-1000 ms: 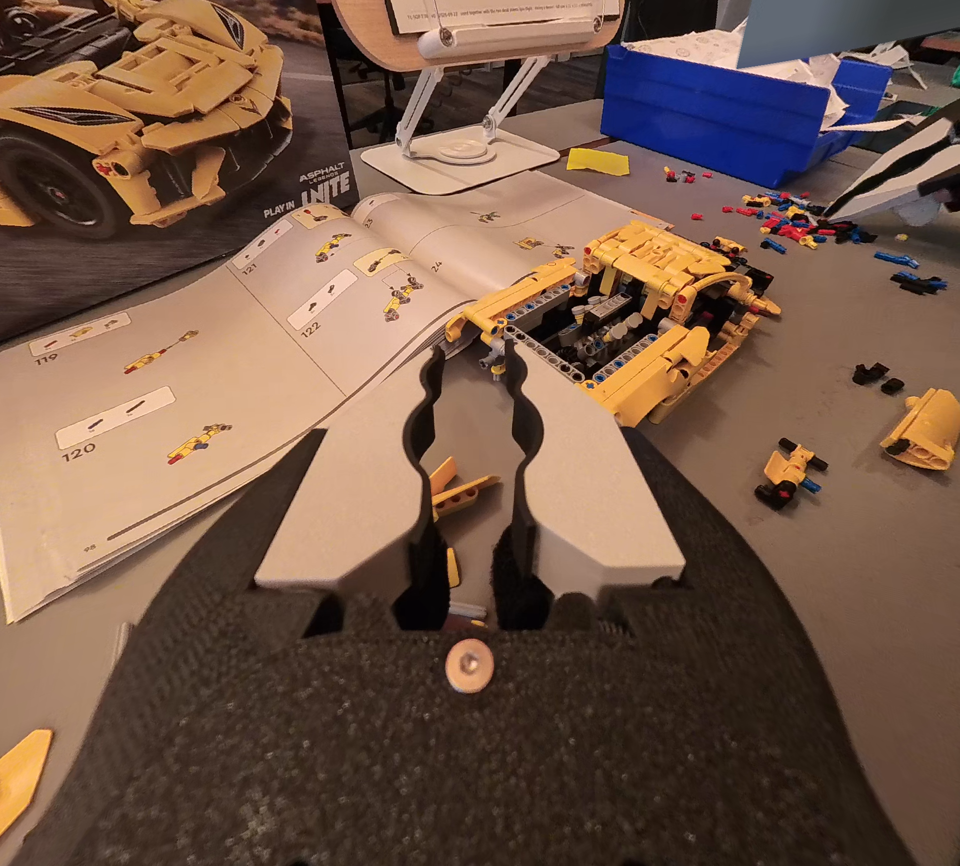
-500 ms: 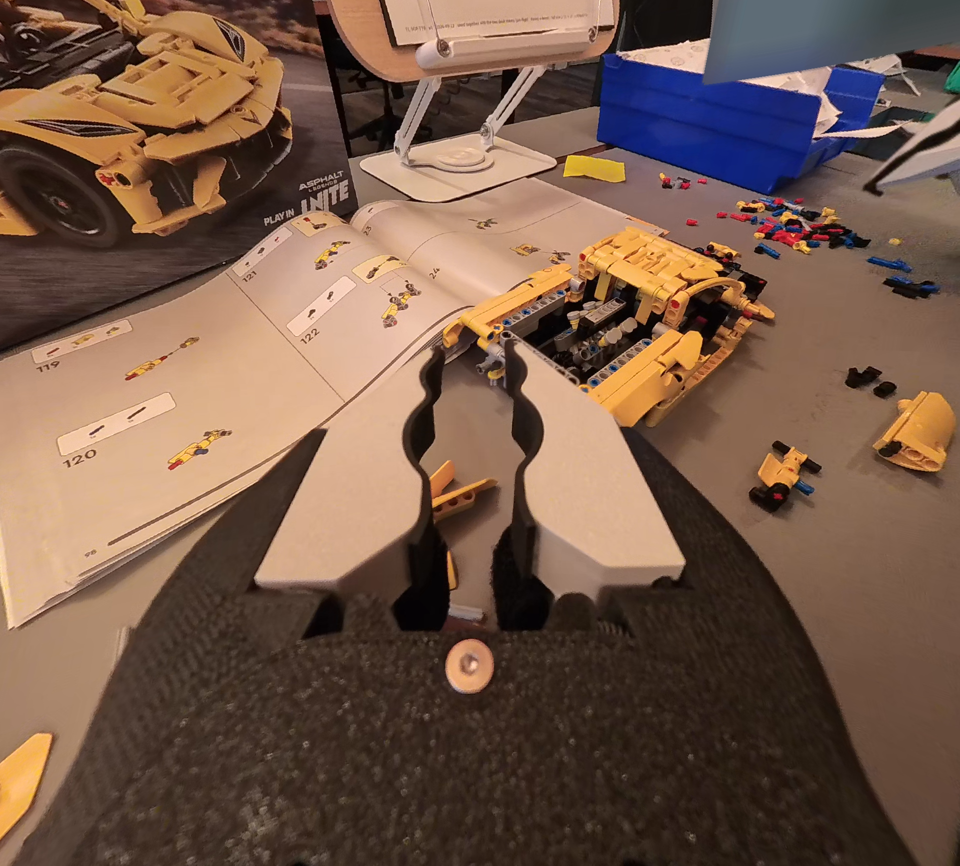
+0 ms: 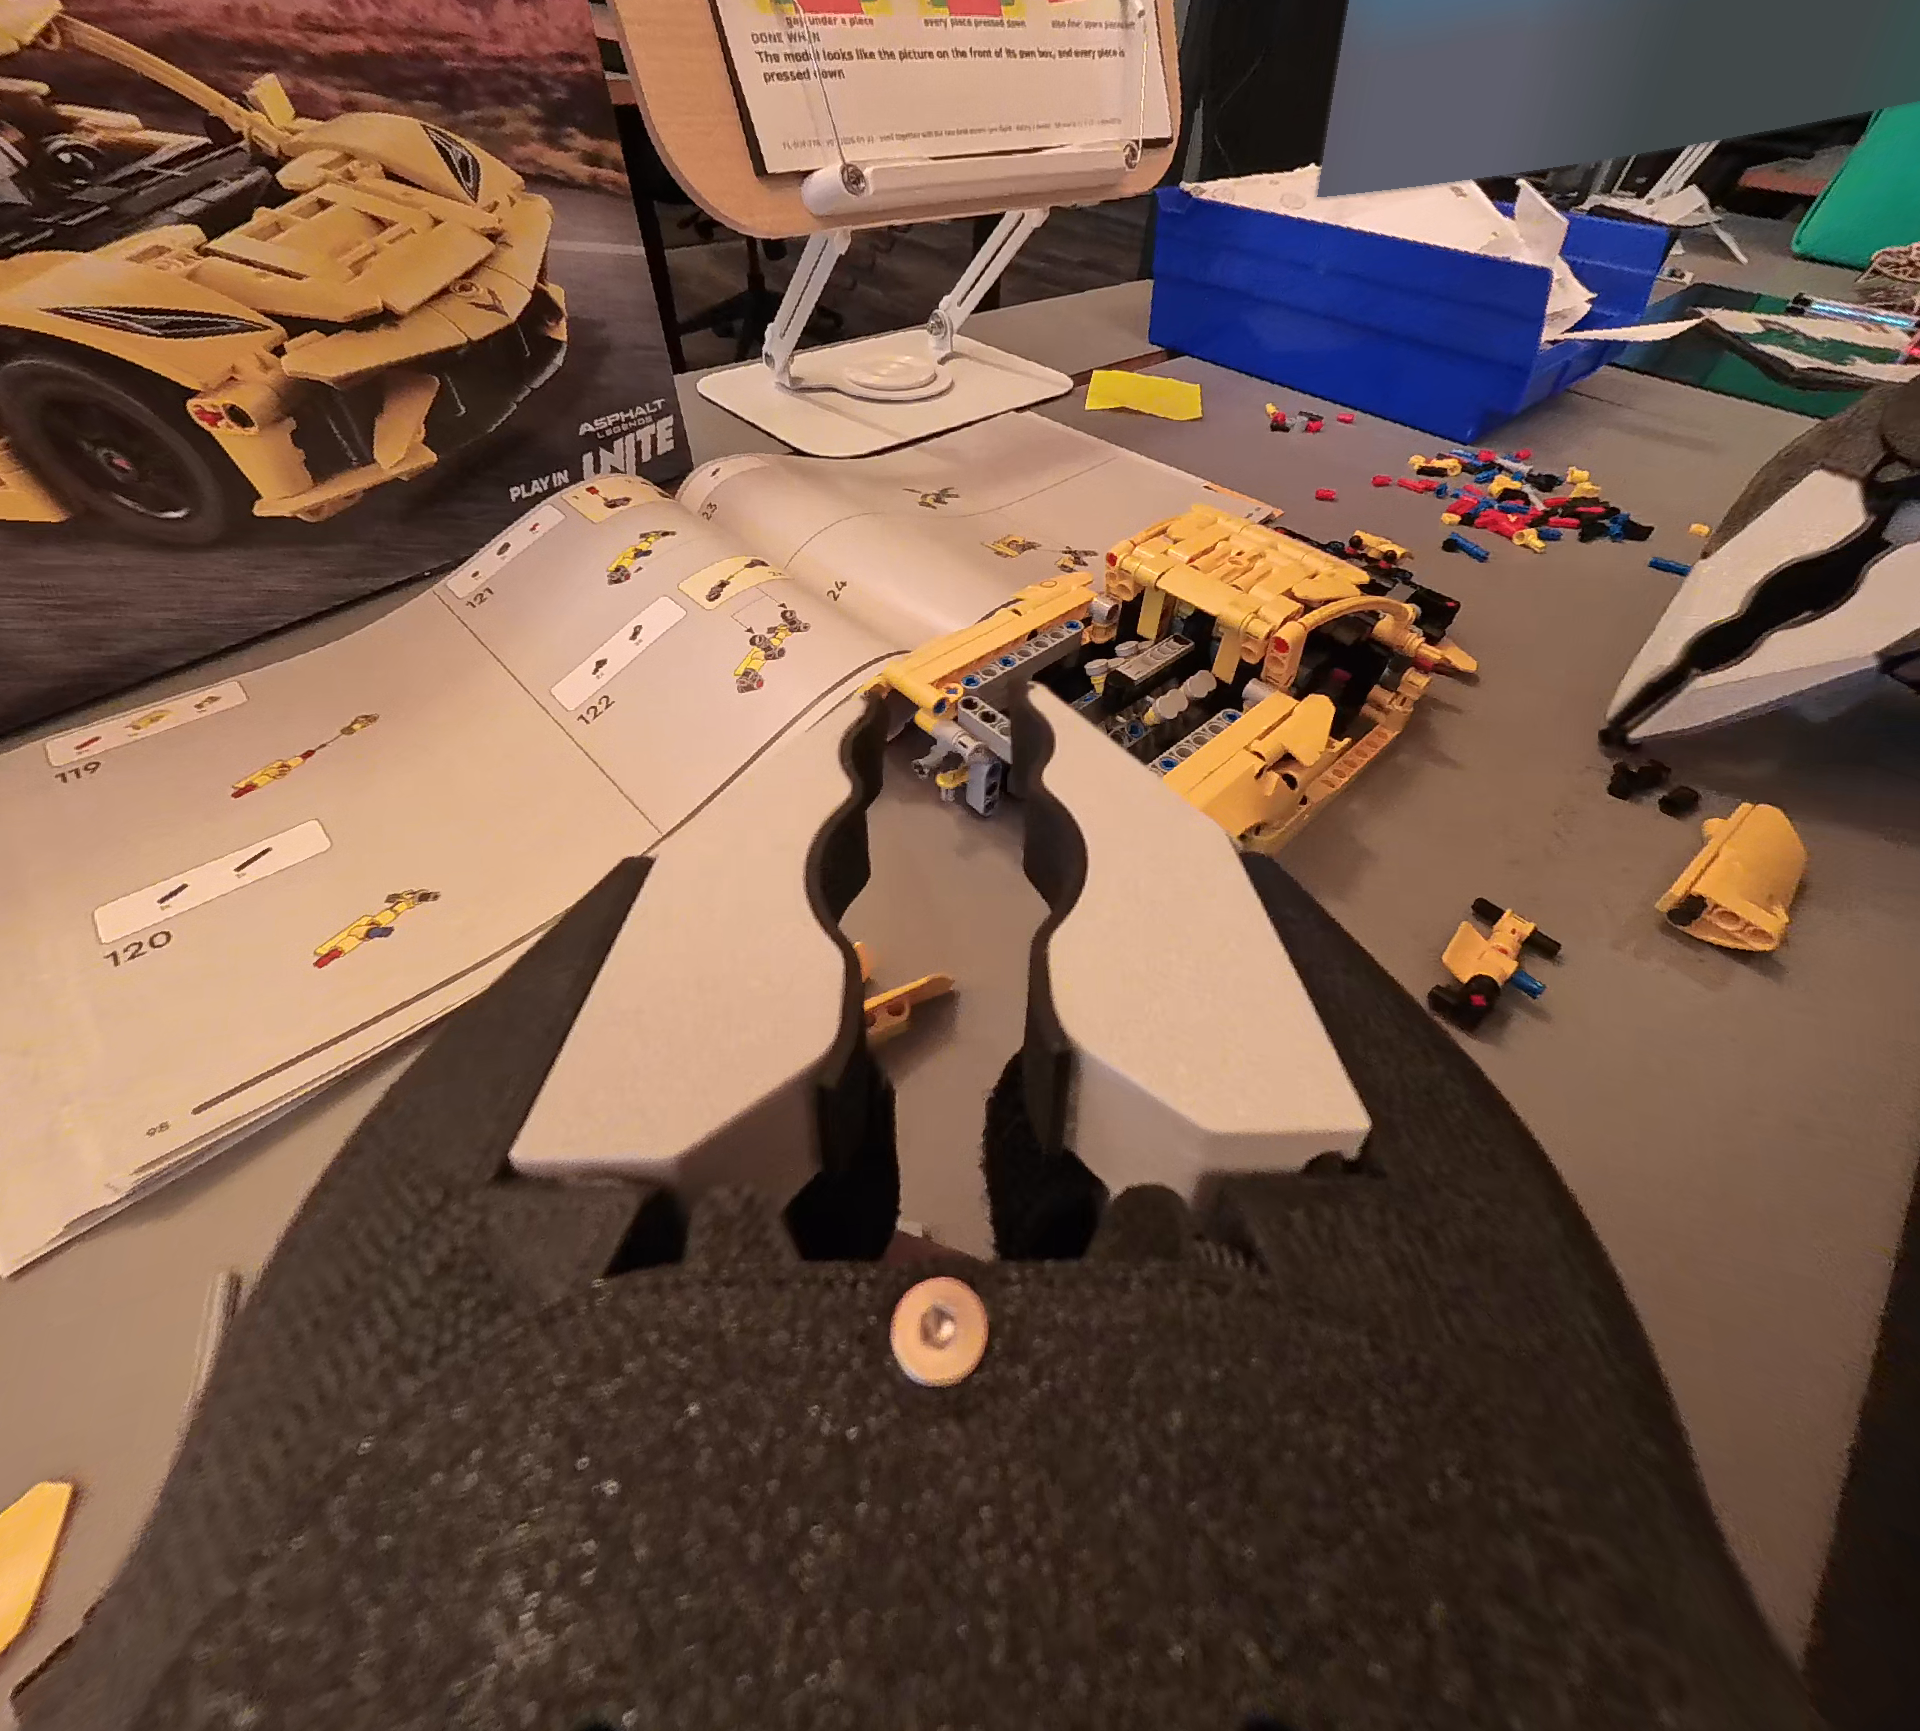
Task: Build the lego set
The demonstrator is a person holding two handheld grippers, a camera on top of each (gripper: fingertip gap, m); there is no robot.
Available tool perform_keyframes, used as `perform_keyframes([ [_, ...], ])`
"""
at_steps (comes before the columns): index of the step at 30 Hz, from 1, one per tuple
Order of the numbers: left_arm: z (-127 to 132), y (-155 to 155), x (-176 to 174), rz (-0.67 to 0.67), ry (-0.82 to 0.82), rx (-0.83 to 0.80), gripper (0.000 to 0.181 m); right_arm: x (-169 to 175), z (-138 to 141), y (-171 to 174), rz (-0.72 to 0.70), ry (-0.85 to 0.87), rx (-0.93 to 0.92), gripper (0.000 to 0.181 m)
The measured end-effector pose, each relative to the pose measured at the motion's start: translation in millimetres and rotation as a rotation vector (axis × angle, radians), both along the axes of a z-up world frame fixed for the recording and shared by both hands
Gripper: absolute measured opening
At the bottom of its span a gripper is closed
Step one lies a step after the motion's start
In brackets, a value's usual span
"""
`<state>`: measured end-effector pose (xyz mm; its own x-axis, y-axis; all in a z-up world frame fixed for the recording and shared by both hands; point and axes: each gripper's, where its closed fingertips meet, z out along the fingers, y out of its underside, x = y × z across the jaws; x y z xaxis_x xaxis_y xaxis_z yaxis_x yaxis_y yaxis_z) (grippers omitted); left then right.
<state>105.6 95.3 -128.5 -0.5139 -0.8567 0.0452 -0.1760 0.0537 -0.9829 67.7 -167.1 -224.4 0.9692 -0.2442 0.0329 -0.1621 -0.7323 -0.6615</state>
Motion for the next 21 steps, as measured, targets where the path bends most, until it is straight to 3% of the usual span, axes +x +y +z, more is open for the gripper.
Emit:
perform_keyframes([
  [5, 0, 0, -1, -0.003, 0.007, -0.016, 0.024, 6, 11, 0, -0.034, 0.035, 0.078, 0.012],
  [10, 0, 1, 0, -0.001, 0.017, -0.033, 0.023, 69, 50, -12, -0.257, -0.157, 0.199, 0.015],
  [13, -5, 7, 3, 0.023, 0.047, -0.042, 0.023, 96, 65, -2, -0.377, -0.197, 0.337, 0.021],
  [16, -7, 14, 5, 0.039, 0.088, -0.1, 0.023, 111, 66, 7, -0.442, -0.231, 0.398, 0.026],
  [21, 5, 31, 6, 0.053, 0.112, -0.316, 0.023, 121, 61, 10, -0.432, -0.325, 0.373, 0.026],
])
